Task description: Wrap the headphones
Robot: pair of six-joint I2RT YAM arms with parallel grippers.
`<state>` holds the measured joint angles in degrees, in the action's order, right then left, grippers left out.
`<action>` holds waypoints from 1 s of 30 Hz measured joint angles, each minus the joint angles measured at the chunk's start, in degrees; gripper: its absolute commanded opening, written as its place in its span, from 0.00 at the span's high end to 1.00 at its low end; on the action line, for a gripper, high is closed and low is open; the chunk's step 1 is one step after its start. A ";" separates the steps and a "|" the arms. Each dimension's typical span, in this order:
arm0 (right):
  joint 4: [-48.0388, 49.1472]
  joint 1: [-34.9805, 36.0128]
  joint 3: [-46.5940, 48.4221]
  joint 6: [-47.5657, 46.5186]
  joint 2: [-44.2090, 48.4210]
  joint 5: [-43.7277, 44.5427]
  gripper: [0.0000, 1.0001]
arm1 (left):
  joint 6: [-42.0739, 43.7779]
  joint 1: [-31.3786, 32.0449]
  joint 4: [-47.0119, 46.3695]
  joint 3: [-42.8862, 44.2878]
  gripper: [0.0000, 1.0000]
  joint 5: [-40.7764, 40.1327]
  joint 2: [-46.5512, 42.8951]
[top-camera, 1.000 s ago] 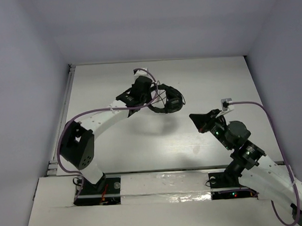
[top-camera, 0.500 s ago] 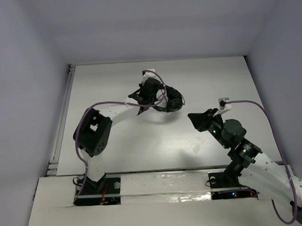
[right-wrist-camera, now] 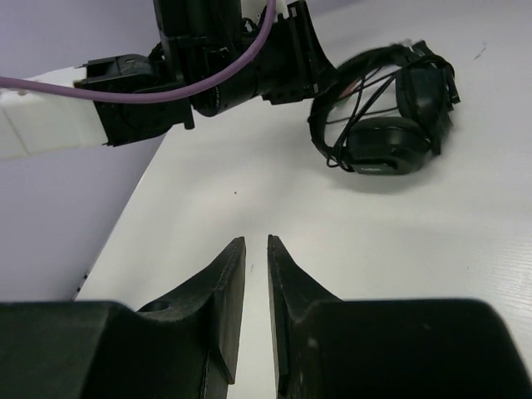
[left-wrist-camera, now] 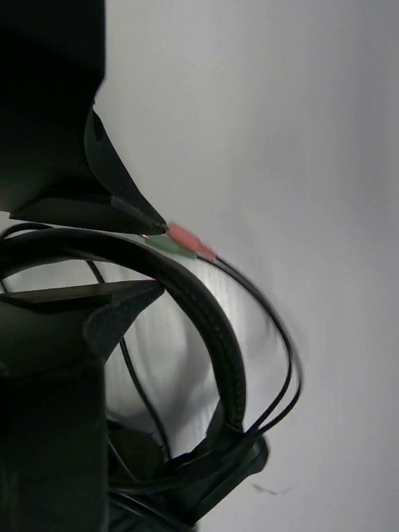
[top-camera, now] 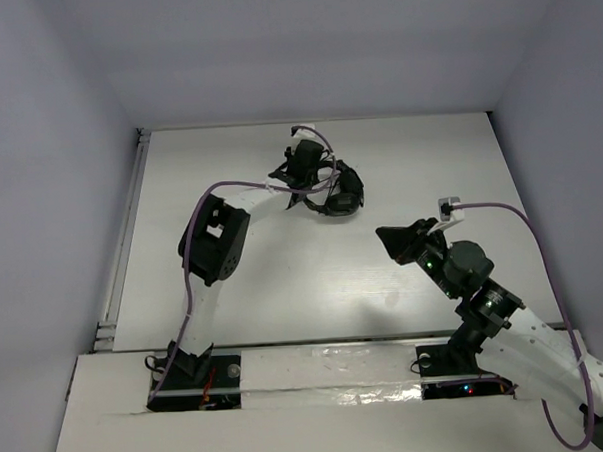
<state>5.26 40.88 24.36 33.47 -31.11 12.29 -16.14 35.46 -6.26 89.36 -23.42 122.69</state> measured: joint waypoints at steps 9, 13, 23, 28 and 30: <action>0.37 0.00 0.00 0.00 0.02 0.02 0.77 | 2.54 -4.39 -2.91 1.27 0.34 2.71 4.00; 0.37 0.00 0.00 0.00 0.02 0.02 0.77 | 2.60 -4.81 -3.89 0.28 0.24 2.58 3.63; 0.35 0.00 0.00 0.13 0.00 0.39 1.00 | -1.99 -4.72 -6.45 -23.91 0.01 -0.61 -22.51; 0.09 0.00 0.17 0.20 0.90 0.39 1.00 | -5.29 -4.72 -8.26 -28.57 0.01 -2.56 -41.40; -1.01 0.00 1.07 0.17 1.20 0.44 1.00 | -6.64 -4.72 -8.22 -28.98 0.01 -2.93 -47.30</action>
<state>4.25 40.88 25.43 33.65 -29.91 12.73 -22.79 30.74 -14.48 60.38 -26.35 75.40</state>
